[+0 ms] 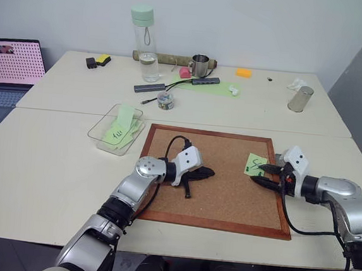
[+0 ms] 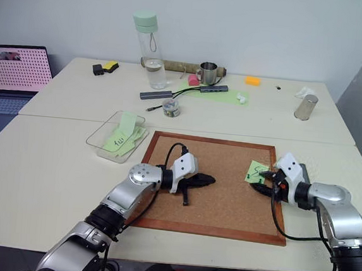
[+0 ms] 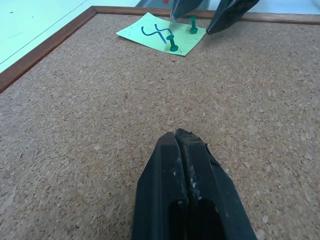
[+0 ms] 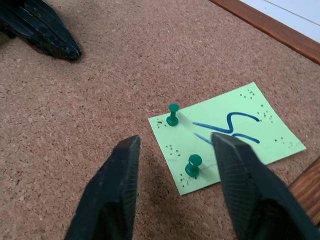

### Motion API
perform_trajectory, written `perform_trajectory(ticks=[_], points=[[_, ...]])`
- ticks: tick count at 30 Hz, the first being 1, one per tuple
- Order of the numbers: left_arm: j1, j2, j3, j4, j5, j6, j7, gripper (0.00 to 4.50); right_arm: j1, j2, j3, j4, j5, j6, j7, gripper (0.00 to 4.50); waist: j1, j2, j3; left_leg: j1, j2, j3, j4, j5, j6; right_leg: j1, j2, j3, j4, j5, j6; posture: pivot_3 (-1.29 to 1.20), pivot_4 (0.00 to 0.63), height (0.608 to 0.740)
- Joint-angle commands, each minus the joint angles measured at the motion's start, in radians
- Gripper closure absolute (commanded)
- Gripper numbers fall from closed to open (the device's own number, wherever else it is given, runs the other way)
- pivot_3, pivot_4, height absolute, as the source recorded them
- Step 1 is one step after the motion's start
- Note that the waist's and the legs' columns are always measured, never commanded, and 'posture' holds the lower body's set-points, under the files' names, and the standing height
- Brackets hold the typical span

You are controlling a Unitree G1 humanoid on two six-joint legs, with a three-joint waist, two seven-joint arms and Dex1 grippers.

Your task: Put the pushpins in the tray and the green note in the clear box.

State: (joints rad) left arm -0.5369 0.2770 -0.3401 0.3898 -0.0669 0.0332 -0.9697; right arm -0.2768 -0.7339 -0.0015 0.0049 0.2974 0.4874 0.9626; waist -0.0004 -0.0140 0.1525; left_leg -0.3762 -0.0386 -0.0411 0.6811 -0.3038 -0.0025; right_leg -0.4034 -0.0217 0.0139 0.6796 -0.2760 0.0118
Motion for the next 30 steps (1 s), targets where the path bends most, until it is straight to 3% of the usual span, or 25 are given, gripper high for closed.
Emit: perform_trajectory(ticks=[1, 8, 16, 30], points=[[0.038, 0.016, -0.029, 0.036, 0.043, 0.030, -0.004, 4.50, -0.009, -0.003, -0.018, -0.002, 0.008, -0.022, 0.009, 3.00, 0.000, 0.000, 0.000, 0.000, 0.000, 0.000, 0.000, 0.000, 0.000, 0.000, 0.000, 0.000, 0.000, 0.000, 0.000, 0.00, 0.150, 0.740], [0.040, 0.016, -0.033, 0.033, 0.044, 0.030, -0.006, 4.50, 0.001, 0.000, -0.020, -0.002, 0.010, -0.024, 0.007, 4.44, 0.000, 0.000, 0.000, 0.000, 0.000, 0.000, 0.000, 0.000, 0.000, 0.000, 0.000, 0.000, 0.000, 0.000, 0.000, 0.00, 0.150, 0.740], [0.043, 0.017, -0.034, 0.032, 0.045, 0.032, -0.006, 4.50, -0.006, -0.001, -0.043, -0.030, 0.036, -0.017, 0.010, 4.44, 0.000, 0.000, 0.000, 0.000, 0.000, 0.000, 0.000, 0.000, 0.000, 0.000, 0.000, 0.000, 0.000, 0.000, 0.000, 0.00, 0.150, 0.740], [0.047, 0.016, -0.040, 0.033, 0.050, 0.027, -0.009, 4.50, -0.035, -0.002, -0.164, -0.094, 0.245, 0.223, -0.016, 4.44, 0.000, 0.000, 0.000, 0.000, 0.000, 0.000, 0.000, 0.000, 0.000, 0.000, 0.000, 0.000, 0.000, 0.000, 0.000, 0.00, 0.150, 0.740]])
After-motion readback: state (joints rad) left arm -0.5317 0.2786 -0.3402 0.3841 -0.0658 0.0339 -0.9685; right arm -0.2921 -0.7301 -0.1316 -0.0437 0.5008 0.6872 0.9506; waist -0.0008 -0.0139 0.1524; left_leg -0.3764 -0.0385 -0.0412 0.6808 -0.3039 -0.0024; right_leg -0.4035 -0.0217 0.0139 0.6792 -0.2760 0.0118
